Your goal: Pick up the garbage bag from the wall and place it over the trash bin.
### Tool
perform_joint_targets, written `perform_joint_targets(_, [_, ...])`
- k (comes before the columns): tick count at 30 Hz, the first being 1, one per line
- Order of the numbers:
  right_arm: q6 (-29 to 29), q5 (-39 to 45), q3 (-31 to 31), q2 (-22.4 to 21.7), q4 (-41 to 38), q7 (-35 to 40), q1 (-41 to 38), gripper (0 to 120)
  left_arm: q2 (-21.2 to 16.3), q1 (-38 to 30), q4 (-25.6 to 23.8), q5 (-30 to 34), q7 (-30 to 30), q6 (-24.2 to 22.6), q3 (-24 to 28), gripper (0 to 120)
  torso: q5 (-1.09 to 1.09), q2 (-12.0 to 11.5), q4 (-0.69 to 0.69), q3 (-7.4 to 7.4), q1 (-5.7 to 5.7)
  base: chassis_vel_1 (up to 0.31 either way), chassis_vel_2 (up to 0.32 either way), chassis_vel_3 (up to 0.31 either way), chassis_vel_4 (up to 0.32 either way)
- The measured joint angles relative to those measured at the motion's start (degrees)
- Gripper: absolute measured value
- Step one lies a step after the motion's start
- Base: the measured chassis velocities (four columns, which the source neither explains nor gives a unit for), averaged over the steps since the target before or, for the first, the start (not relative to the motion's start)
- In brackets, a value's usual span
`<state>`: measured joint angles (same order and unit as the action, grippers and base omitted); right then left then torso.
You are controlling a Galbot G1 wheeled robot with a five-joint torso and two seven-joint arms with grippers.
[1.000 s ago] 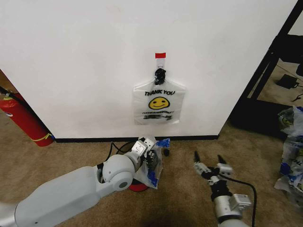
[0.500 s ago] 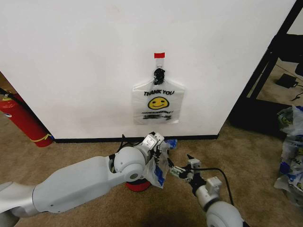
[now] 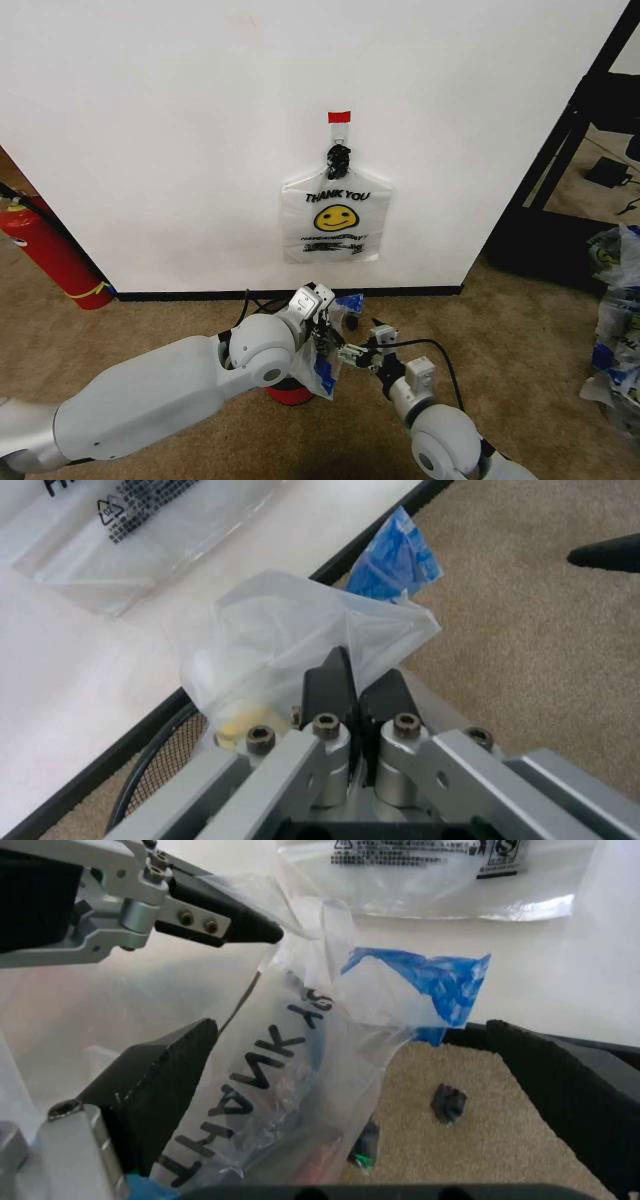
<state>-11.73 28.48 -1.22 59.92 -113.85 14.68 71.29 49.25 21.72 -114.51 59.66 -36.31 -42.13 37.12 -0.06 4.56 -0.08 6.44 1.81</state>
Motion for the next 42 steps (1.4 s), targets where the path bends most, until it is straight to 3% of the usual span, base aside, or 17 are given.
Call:
perform_joint_targets(16, [-0.01, -0.12, 0.15, 0.03, 0.00, 0.06, 0.18, 100, 0.02, 0.03, 0.00, -0.06, -0.06, 0.00, -0.03, 0, 0.00, 0.00, 0.00, 0.00, 0.00, 0.000, 0.000, 0.000, 0.000])
perform_joint_targets(18, [-3.79, 5.68, -1.97, 1.16, 2.32, 5.46, -1.30, 100, -0.34, 1.21, -0.62, -1.01, 0.21, 0.00, -0.96, 0, -0.07, 0.01, -0.04, -0.02, -0.01, 0.000, 0.000, 0.000, 0.000])
perform_joint_targets(19, [-5.52, 8.18, -3.80, 1.83, 3.96, 7.39, -2.91, 100, -0.53, 1.94, -0.88, -1.38, 0.43, 0.00, -1.21, 0, 0.10, -0.01, -0.02, 0.02, 0.00, 0.000, 0.000, 0.000, 0.000])
perform_joint_targets(21, [-6.00, 8.93, -4.22, 2.12, 4.46, 8.11, -4.06, 100, -0.63, 2.24, -0.88, -1.50, 0.56, -0.02, -1.23, 0, 0.13, -0.02, -0.02, 0.03, 0.01, 0.000, 0.000, 0.000, 0.000])
perform_joint_targets(22, [-6.28, 9.57, -4.40, 2.36, 4.93, 8.89, -5.92, 100, -0.74, 2.62, -0.98, -1.80, 0.69, -0.01, -1.44, 0, -0.03, 0.00, 0.11, -0.01, 0.00, 0.000, 0.000, 0.000, 0.000])
perform_joint_targets(23, [-6.31, 9.74, -4.48, 2.43, 5.08, 9.07, -6.31, 100, -0.76, 2.74, -1.01, -1.91, 0.72, -0.01, -1.53, 0, -0.11, 0.00, 0.07, -0.02, -0.01, 0.000, 0.000, 0.000, 0.000])
perform_joint_targets(25, [-6.41, 10.10, -4.87, 2.54, 5.52, 9.19, -7.34, 100, -0.87, 3.10, -0.98, -2.15, 0.86, -0.02, -1.58, 0, 0.06, 0.00, -0.01, 0.00, 0.00, 0.000, 0.000, 0.000, 0.000])
perform_joint_targets(26, [-6.23, 10.04, -4.86, 2.54, 5.56, 9.17, -7.59, 100, -0.87, 3.13, -0.99, -2.20, 0.88, -0.01, -1.64, 0, 0.00, 0.00, -0.02, -0.01, -0.01, 0.000, 0.000, 0.000, 0.000])
perform_joint_targets(42, [-7.54, 14.31, -8.19, 3.65, 7.30, 9.39, -13.26, 100, -1.25, 2.83, -1.77, -1.98, 0.84, -0.01, -2.01, 0, 0.00, 0.00, 0.00, 0.00, 0.00, 0.000, 0.000, 0.000, 0.000])
